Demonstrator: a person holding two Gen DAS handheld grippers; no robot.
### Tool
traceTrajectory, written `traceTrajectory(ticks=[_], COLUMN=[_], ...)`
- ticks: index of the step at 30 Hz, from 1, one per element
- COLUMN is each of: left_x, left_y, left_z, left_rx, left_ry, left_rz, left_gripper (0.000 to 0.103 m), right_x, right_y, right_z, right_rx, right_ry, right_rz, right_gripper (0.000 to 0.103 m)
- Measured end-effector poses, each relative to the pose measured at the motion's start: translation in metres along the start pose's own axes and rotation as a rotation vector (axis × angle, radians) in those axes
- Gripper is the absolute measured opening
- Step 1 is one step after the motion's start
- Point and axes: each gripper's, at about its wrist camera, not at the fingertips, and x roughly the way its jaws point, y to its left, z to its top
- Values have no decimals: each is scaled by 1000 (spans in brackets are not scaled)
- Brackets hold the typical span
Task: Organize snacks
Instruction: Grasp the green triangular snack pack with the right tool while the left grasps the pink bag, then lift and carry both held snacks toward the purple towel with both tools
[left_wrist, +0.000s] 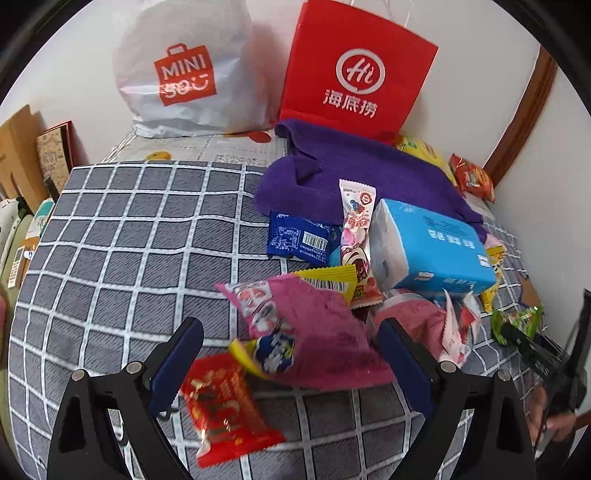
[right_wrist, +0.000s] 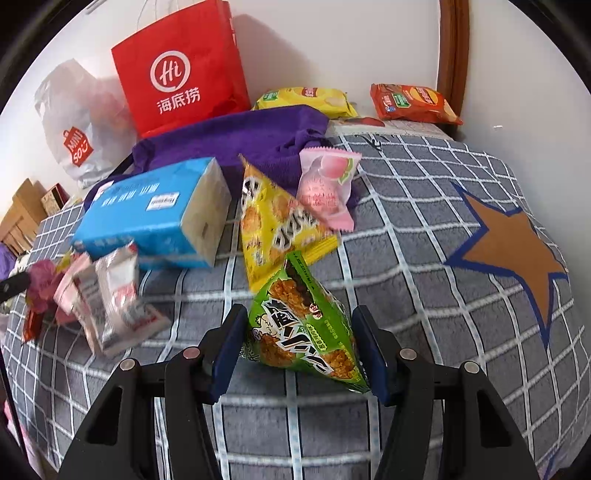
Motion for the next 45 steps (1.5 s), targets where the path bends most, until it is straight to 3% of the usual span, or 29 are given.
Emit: traceTrajectory(ticks=[2, 8, 12, 24, 31, 45], left_x=[9, 27, 17, -27, -56, -82], left_y=[-1, -6, -10, -7, -27, -66], left_z=[2, 1, -2, -12, -13, 17], left_rx=[-2, -6, 16, -9, 30, 109], left_ry=[18, 75, 52, 34, -19, -89], left_rz=[3, -38, -28, -88, -99, -153], left_gripper=[95, 80, 70, 69, 69, 69], right_x=[-3, -12, -18, -53, -74, -94], right_y=[1, 7, 13, 36, 43, 66], right_z=[-4, -10, -12, -12, 2, 44], right_rx=[-10, -23, -30, -56, -38, -99], right_ry=[3, 5, 0, -47, -90, -114], right_rz=[-4, -13, -8, 5, 28, 34], right_gripper=[58, 58, 58, 56, 54, 54])
